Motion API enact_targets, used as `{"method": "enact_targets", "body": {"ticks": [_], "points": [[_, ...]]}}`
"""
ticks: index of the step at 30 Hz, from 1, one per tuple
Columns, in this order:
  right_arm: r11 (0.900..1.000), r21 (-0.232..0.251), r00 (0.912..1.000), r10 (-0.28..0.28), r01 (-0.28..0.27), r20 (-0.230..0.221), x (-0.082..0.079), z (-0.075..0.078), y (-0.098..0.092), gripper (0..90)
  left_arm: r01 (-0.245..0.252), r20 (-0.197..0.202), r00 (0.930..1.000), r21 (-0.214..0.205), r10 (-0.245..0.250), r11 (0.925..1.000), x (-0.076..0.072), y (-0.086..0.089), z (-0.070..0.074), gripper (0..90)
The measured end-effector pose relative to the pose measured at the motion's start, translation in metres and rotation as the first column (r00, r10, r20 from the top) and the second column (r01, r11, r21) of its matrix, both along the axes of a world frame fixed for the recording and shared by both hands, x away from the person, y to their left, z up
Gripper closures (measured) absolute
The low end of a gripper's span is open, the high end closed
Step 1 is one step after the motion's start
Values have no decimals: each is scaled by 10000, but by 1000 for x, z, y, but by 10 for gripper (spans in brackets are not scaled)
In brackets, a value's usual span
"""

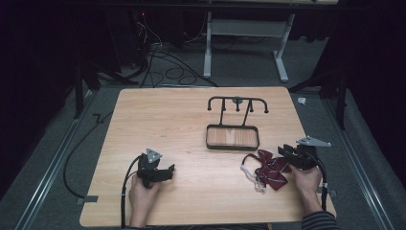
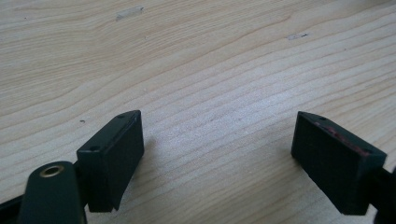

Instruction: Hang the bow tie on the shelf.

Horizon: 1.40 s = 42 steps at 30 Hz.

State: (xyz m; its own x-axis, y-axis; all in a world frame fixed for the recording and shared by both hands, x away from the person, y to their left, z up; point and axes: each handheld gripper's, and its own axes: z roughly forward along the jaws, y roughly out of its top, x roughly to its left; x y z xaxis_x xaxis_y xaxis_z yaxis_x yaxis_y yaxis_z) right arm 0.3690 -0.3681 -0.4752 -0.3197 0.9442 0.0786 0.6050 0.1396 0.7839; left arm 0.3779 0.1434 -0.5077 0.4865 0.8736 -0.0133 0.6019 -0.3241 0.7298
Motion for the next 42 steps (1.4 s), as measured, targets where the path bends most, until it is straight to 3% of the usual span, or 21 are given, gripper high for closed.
{"method": "enact_targets", "body": {"ticks": [15,23,32,42], "points": [[9933,173,9930,1137,-1143,312,-6,12,26,711,-1,0,10000,-1,1,10000,0,0,0,174],[9837,271,9841,1778,-1777,-2,-2,8,43,754,1,-2,10000,1,-1,10000,0,0,0,174],[9703,13,9696,2416,-2417,-385,5,2,64,765,2,-1,10000,3,-2,10000,0,0,0,174],[9669,-205,9646,2521,-2544,-773,14,-9,72,778,2,-1,10000,3,-2,10000,0,0,0,174]]}}
